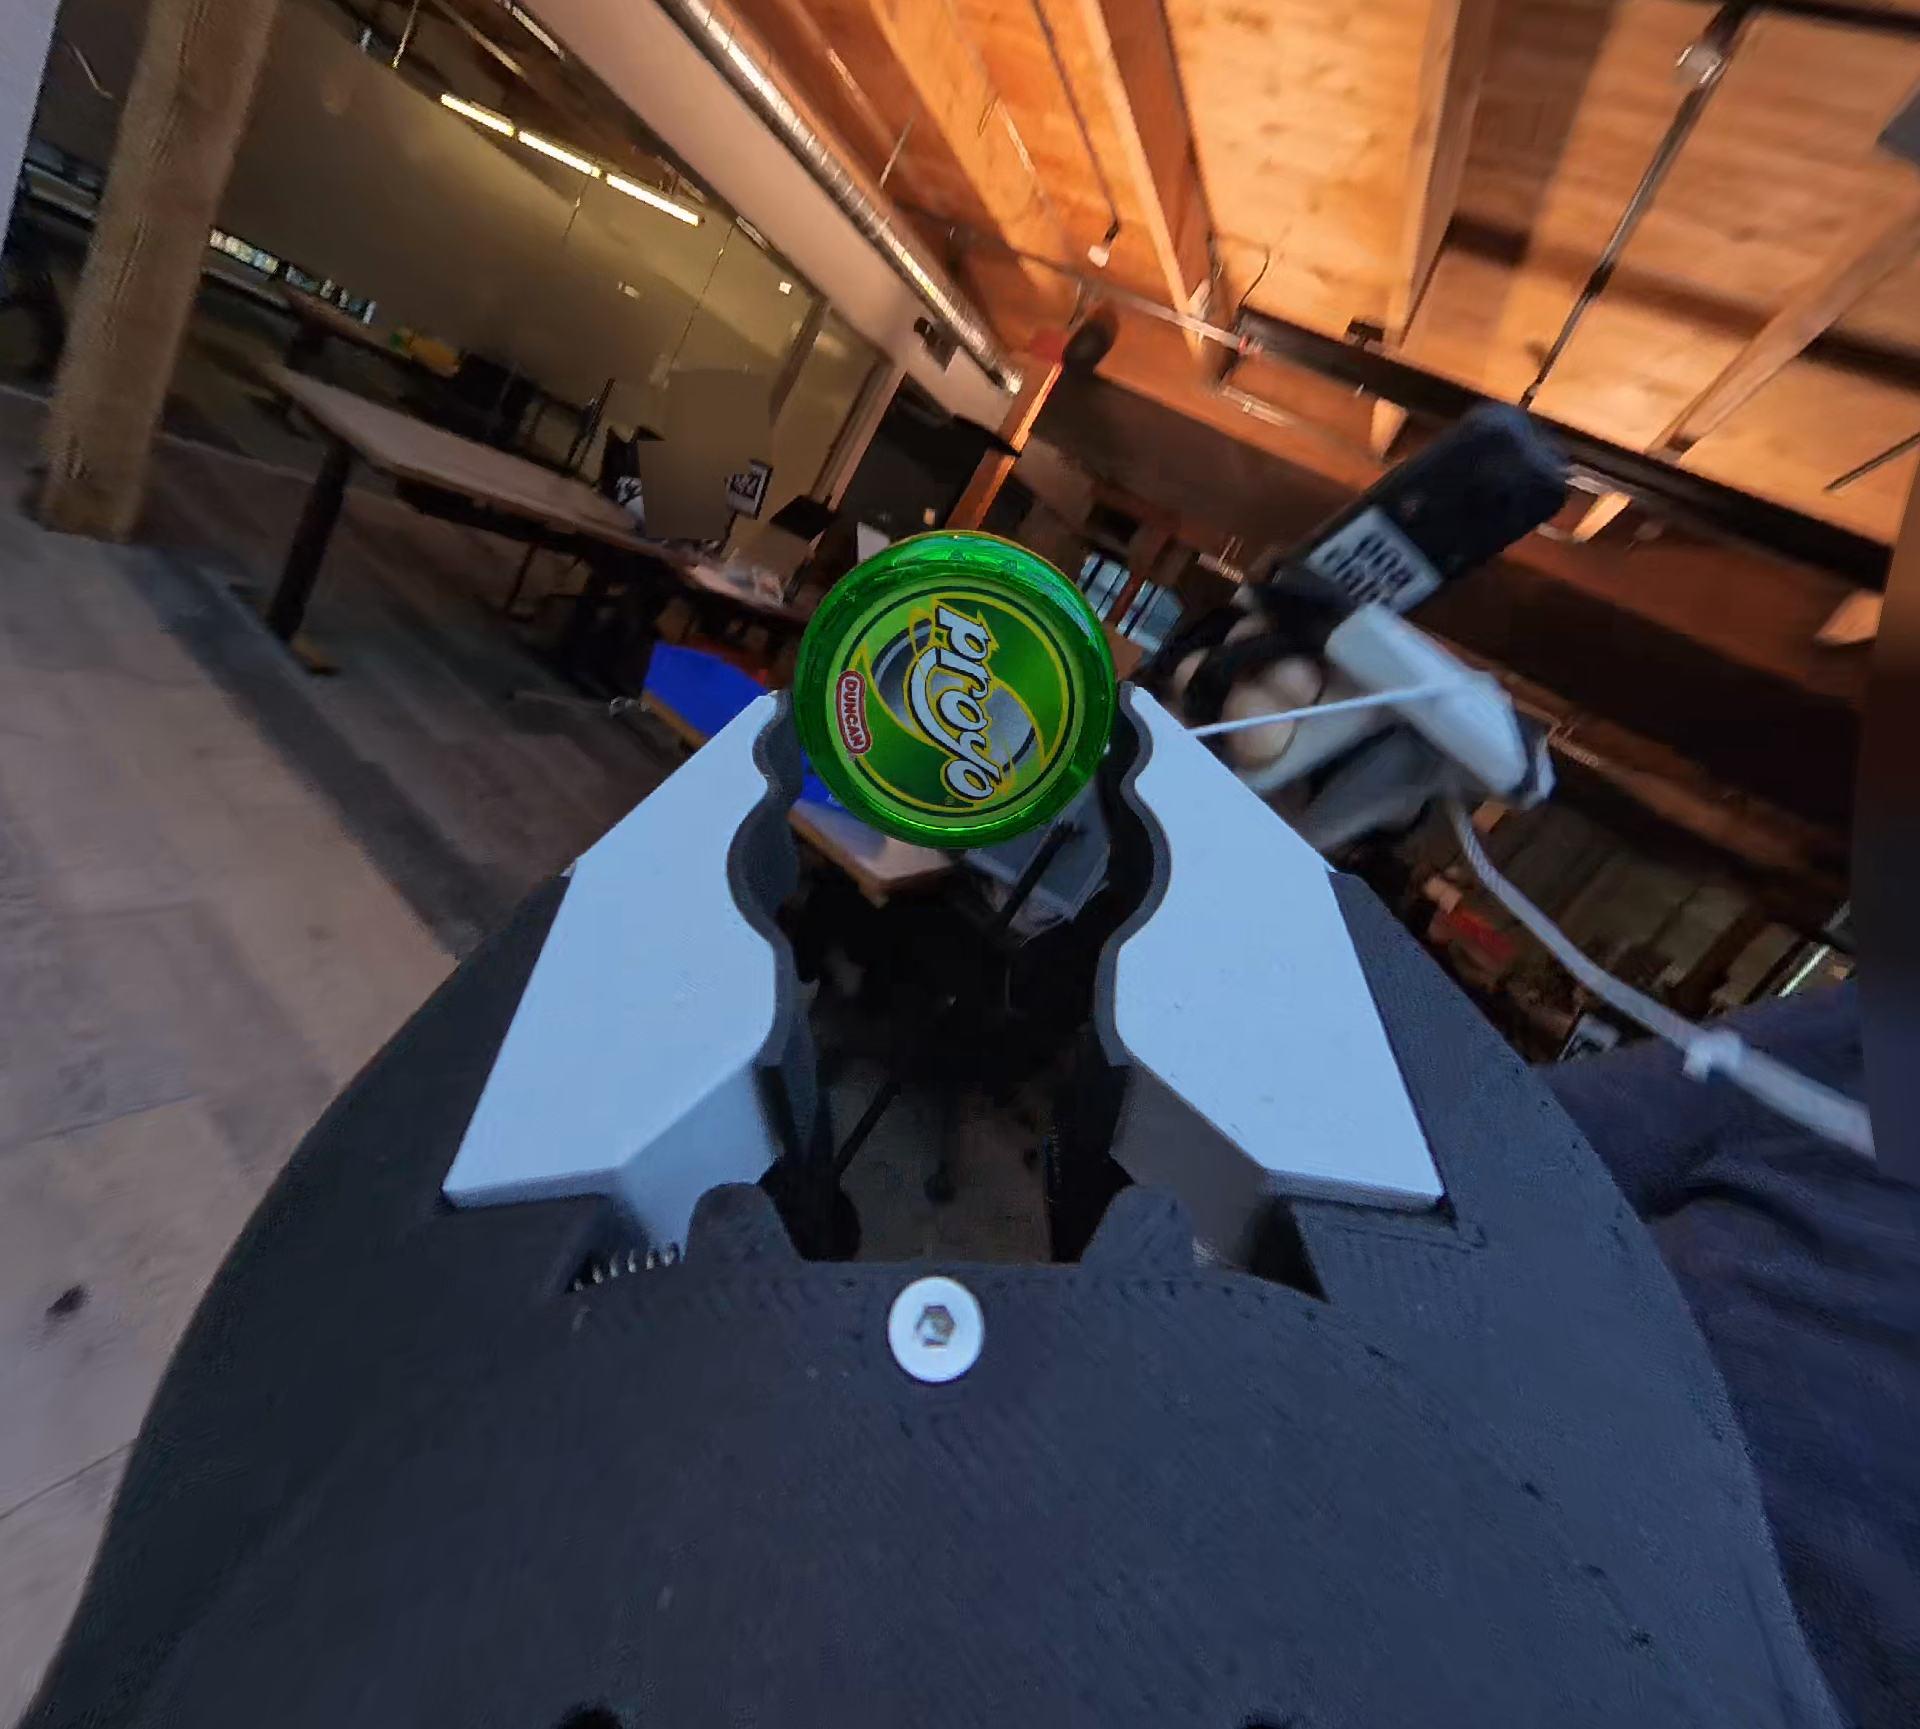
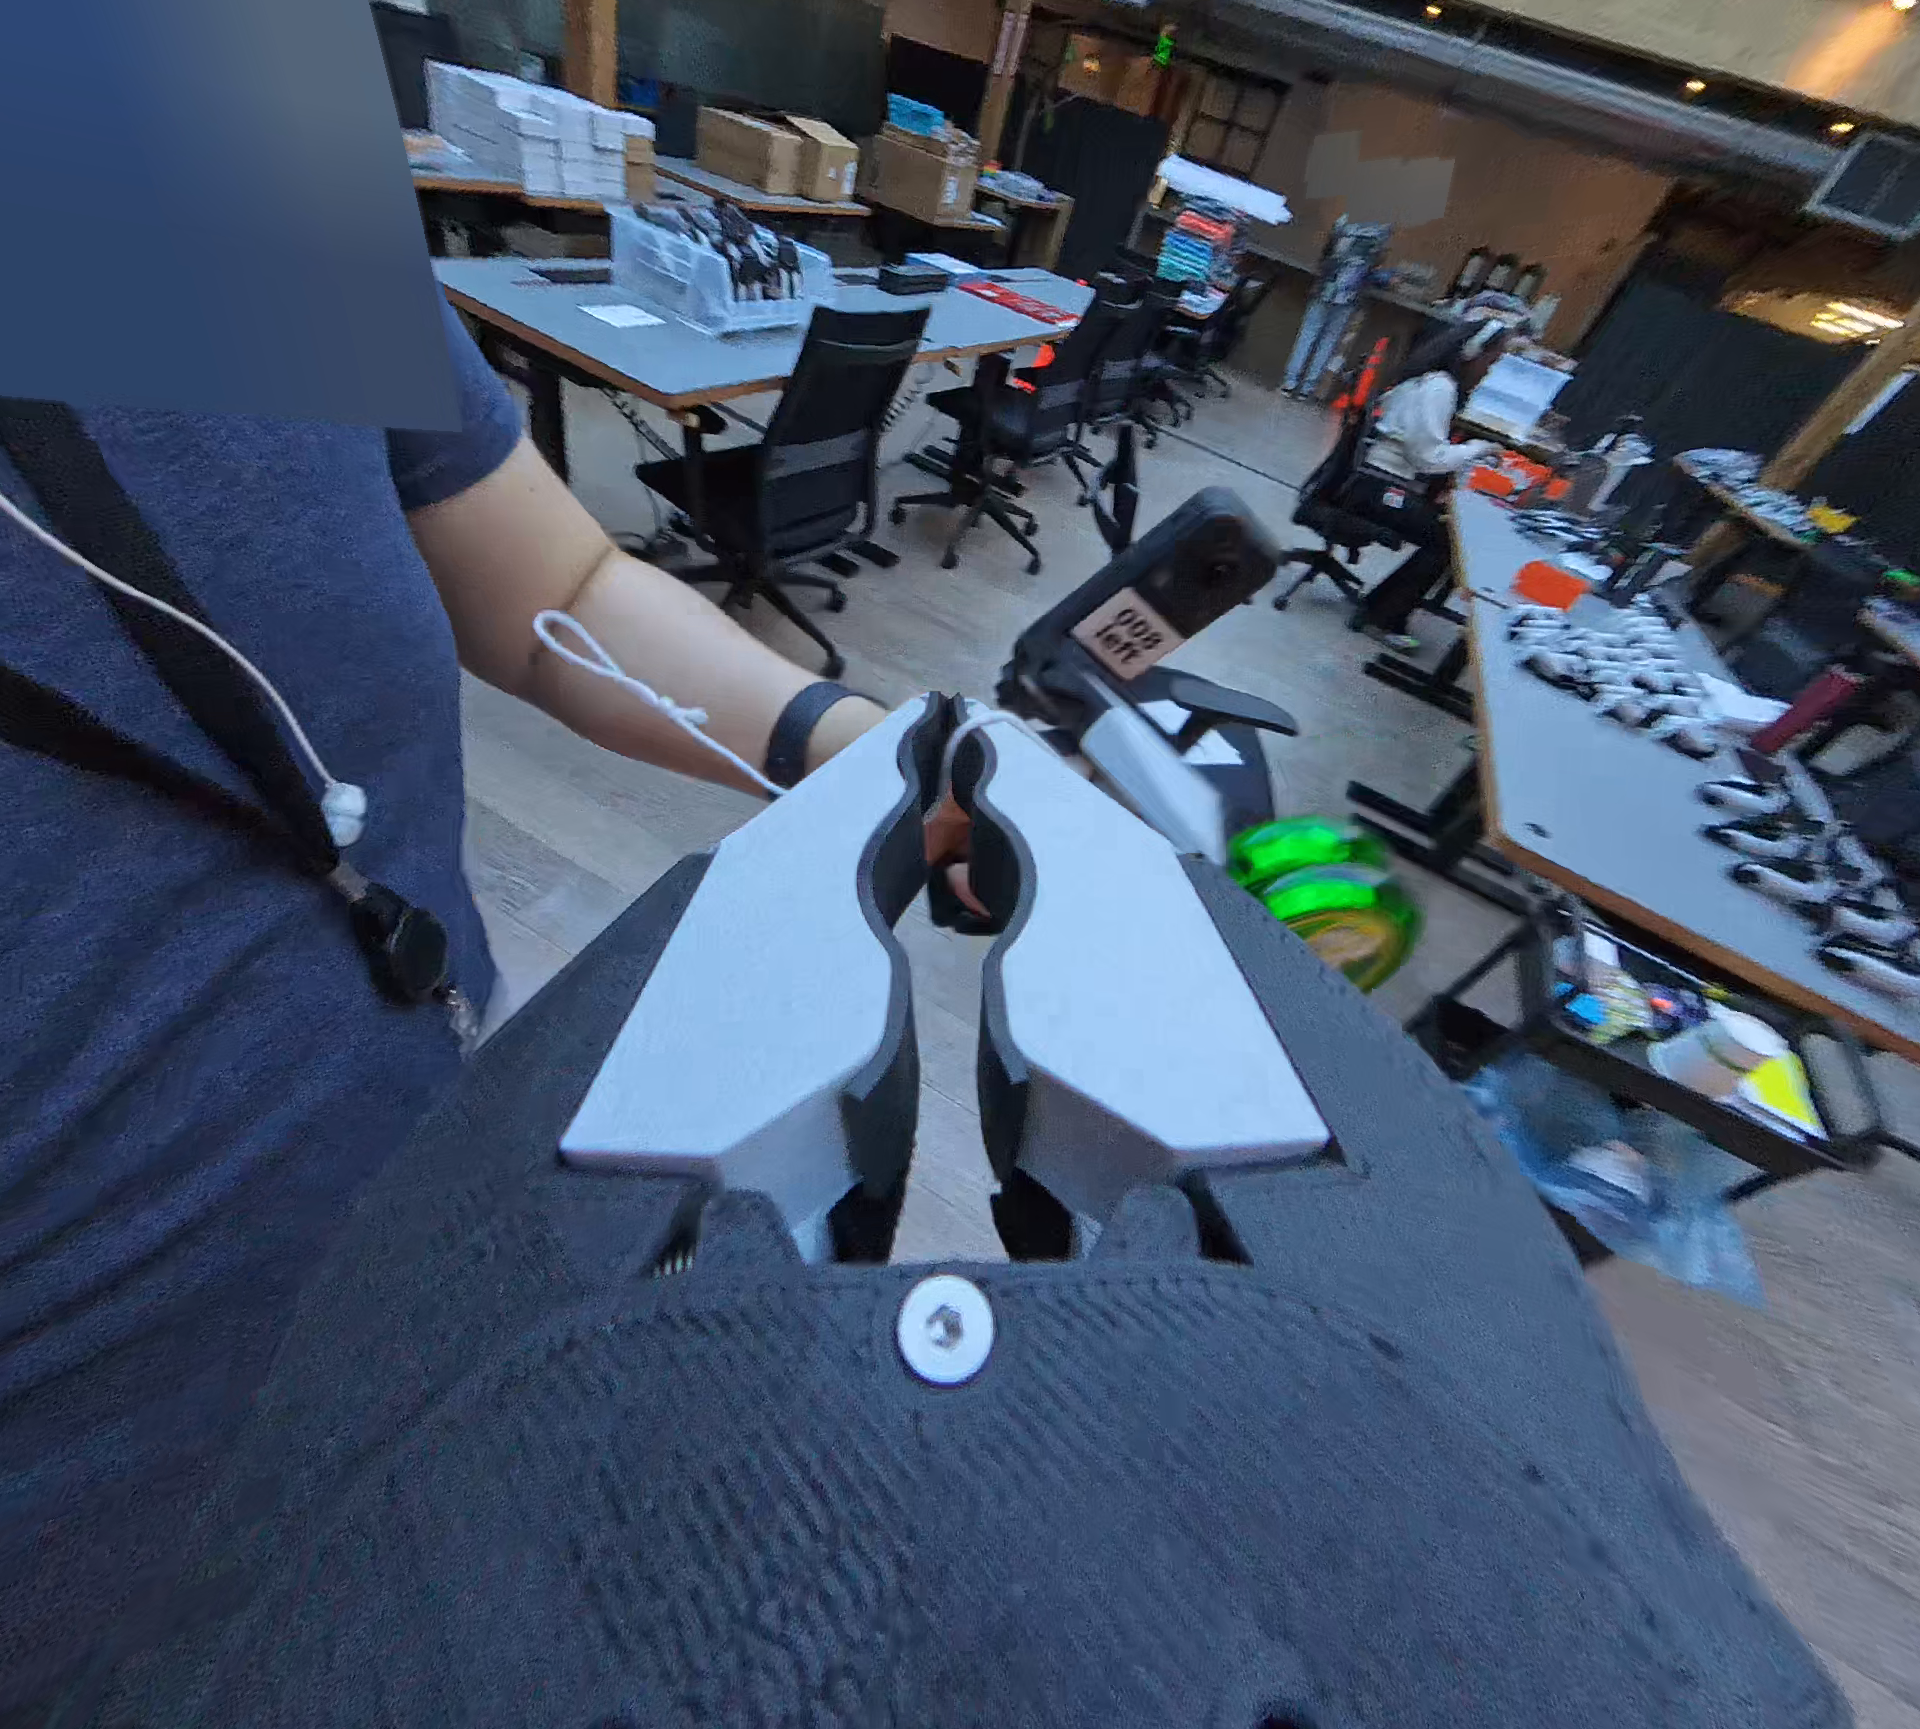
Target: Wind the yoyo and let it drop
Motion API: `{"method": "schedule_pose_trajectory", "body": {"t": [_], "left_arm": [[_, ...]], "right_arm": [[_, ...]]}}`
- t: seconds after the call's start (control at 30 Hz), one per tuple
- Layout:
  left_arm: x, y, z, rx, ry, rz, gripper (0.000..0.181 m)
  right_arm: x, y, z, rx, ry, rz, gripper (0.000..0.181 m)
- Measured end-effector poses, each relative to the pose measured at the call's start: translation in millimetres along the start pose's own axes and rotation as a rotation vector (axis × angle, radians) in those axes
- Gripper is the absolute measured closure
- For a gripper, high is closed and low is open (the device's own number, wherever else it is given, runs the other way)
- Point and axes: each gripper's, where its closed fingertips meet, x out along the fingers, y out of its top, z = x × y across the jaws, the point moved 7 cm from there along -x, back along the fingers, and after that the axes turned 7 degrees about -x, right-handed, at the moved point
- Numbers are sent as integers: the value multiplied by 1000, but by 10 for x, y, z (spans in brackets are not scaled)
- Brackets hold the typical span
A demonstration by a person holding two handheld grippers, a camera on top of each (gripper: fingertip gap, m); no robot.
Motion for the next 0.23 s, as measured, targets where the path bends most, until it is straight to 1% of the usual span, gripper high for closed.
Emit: {"method": "schedule_pose_trajectory", "body": {"t": [0.03, 0.13, 0.23], "left_arm": [[29, -95, 9, 35, 16, -48, 123], [117, -404, 102, 141, 6, -209, 123], [174, -630, 251, 163, -74, -323, 123]], "right_arm": [[-72, 99, 55, -35, -30, -54, 181], [-263, 190, 322, -108, -108, -320, 181], [-434, 58, 721, -135, -192, -561, 181]]}}
